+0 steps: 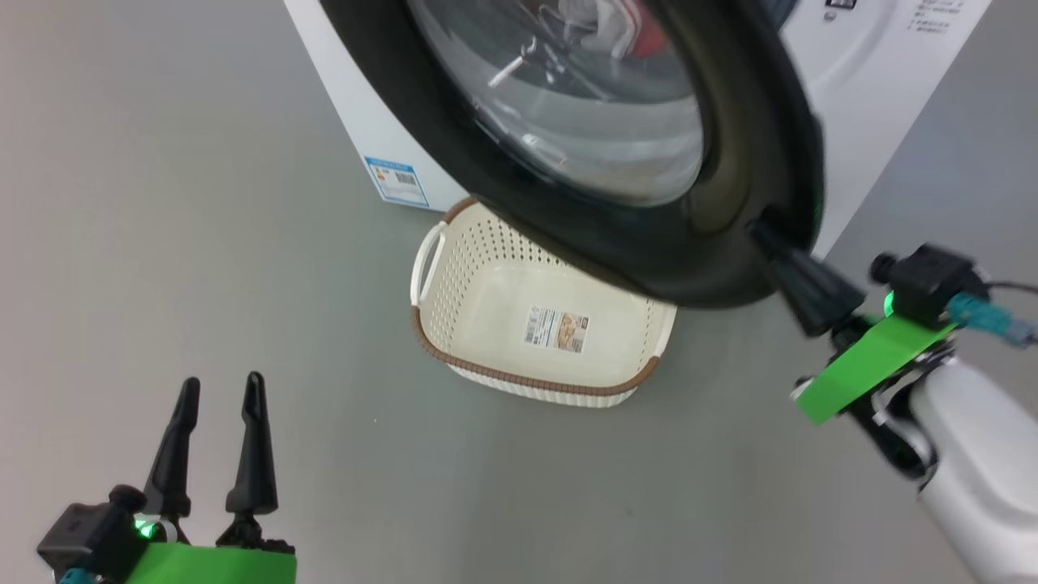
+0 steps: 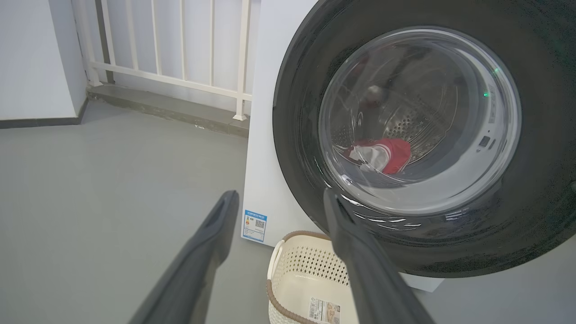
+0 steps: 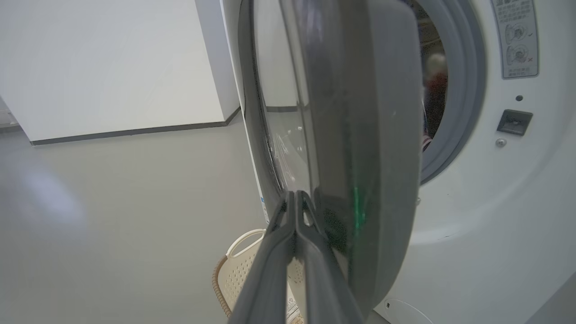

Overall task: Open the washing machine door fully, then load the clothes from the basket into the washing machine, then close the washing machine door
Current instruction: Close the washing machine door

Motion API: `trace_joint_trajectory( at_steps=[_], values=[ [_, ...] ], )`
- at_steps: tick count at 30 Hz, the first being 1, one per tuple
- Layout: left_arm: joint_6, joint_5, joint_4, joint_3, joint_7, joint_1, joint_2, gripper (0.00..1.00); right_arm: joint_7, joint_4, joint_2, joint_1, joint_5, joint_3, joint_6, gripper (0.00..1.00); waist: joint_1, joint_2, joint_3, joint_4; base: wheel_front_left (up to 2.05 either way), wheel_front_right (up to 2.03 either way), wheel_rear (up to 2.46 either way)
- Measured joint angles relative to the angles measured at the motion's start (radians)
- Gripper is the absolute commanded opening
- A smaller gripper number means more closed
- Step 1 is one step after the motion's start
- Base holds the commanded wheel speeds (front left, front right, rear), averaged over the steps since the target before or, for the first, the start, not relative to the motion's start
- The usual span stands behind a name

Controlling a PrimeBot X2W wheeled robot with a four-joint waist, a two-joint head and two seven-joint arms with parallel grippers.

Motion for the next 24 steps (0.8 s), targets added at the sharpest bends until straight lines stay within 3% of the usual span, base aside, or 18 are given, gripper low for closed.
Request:
trace_joint_trajectory(
  at_steps=[6, 24],
  values=[
    [0.0, 0.001, -0.016, -0.004, 0.0, -0.027, -0.006, 1.0, 0.0, 0.014, -0.051, -0.082, 0.009, -0.054, 0.0, 0.0, 0.0001, 0.0, 0.059, 0.003, 0.0, 0.0, 0.0],
    [0.0, -0.007, -0.037, -0.021, 0.0, -0.106, -0.02, 1.0, 0.0, 0.129, -0.185, -0.387, 0.065, -0.034, 0.0, 0.0, 0.0, 0.0, 0.216, 0.045, 0.0, 0.0, 0.0]
  ],
)
